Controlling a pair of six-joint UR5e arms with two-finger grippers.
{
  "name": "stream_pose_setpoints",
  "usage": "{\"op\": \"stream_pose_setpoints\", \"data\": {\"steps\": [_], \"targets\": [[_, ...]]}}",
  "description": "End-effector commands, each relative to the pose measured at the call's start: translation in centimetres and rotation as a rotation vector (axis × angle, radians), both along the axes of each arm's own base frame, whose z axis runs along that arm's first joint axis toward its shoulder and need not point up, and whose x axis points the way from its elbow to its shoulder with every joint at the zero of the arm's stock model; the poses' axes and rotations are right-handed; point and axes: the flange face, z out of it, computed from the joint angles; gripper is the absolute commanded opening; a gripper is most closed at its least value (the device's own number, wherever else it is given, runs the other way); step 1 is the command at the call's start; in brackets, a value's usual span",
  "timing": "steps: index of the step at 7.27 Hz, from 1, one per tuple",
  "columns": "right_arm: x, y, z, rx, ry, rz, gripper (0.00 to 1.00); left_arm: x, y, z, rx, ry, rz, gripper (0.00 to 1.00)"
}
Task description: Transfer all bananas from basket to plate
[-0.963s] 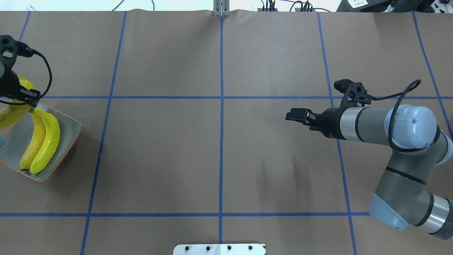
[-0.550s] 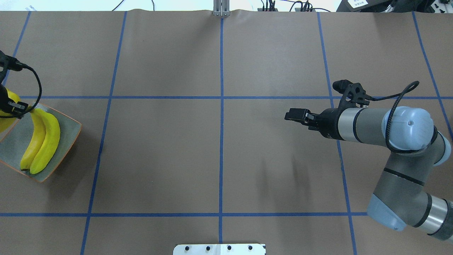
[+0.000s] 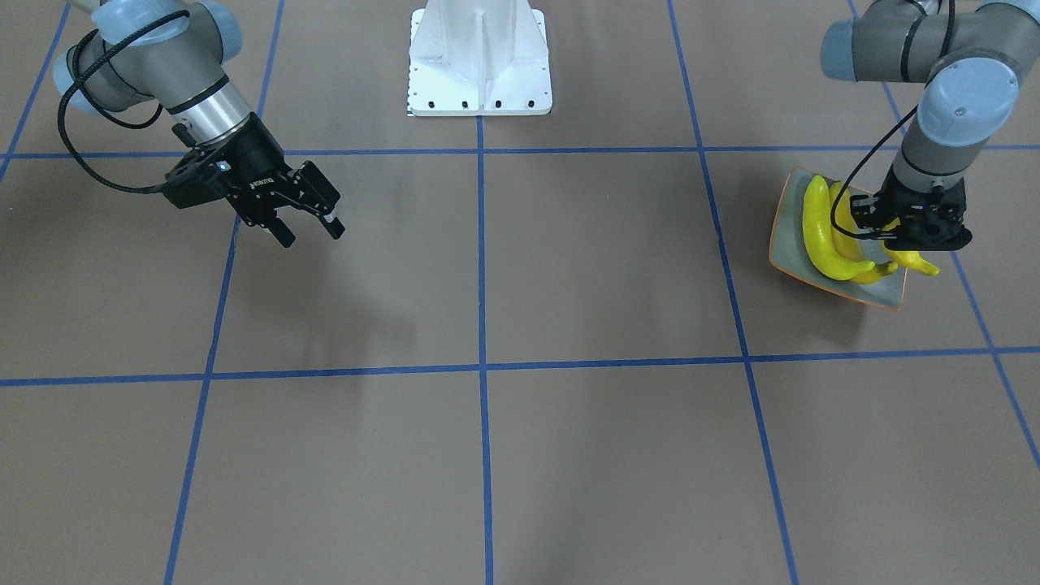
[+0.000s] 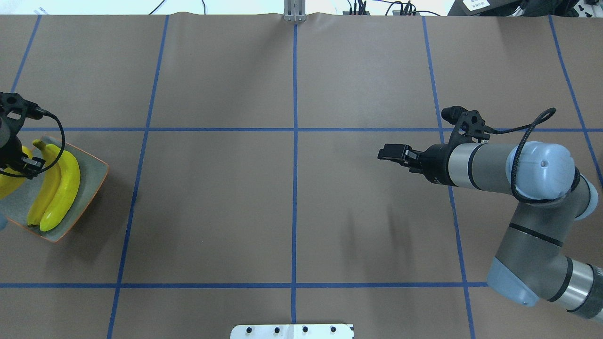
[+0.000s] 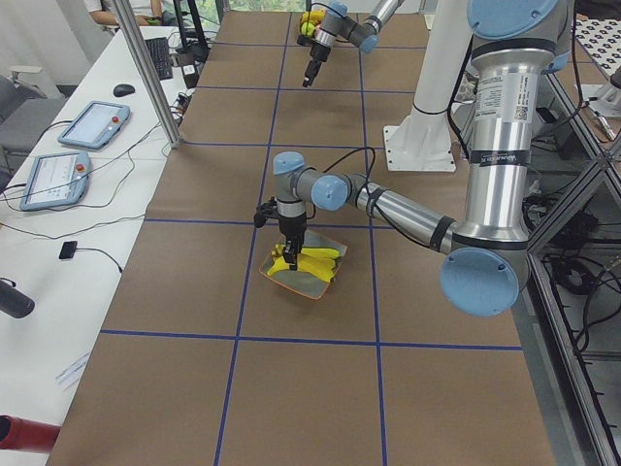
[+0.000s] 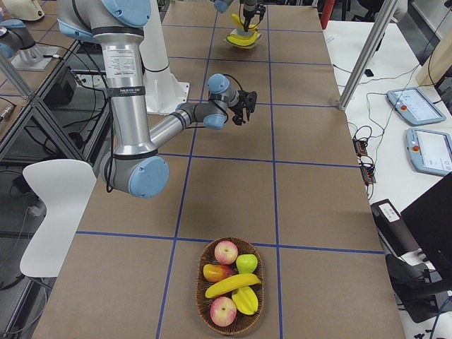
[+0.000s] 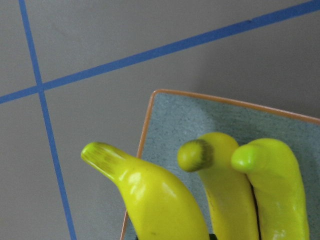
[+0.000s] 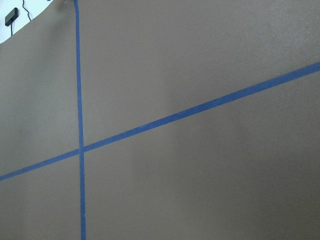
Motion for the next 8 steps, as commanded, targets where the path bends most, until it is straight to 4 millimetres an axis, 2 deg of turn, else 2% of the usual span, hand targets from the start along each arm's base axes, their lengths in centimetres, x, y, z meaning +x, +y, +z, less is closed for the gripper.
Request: {"op": "stream_pose_setpoints", "data": {"steps": [1,3,4,5,6,7,8], "targets": [[-0.05,-0.01,0.05,-0.001,0.001,-0.001,1.0,0.49,-0.08,0.79,-0.013,-0.008,0.007,0.0],[-0.04,-0.02,0.05,-0.001,0.001,0.0,1.0,0.8,-0.23,1.09,-0.02,-0.013,0.008,0.0],[-0.04,-0.02,0.05,-0.001,0.001,0.0,1.0,0.88,-0.2,1.17,-0.02,-0.014,0.011,0.21],[0.01,0.01,-0.19,0.001,-0.005,0.001,1.0,1.15,-0.07,1.25,-0.021,-0.016,0.017,0.54],[0.04,0.03,-0.27,0.001,-0.007,0.001,1.0,1.3,-0.05,1.47,-0.021,-0.02,0.02,0.81],[0.08,0.05,-0.49,0.004,-0.01,0.001,1.0,1.41,-0.07,1.45,-0.019,-0.019,0.023,0.96],[0.0,0.1,-0.58,0.004,-0.012,0.0,1.0,1.48,-0.16,1.29,-0.017,-0.017,0.023,0.98]]}}
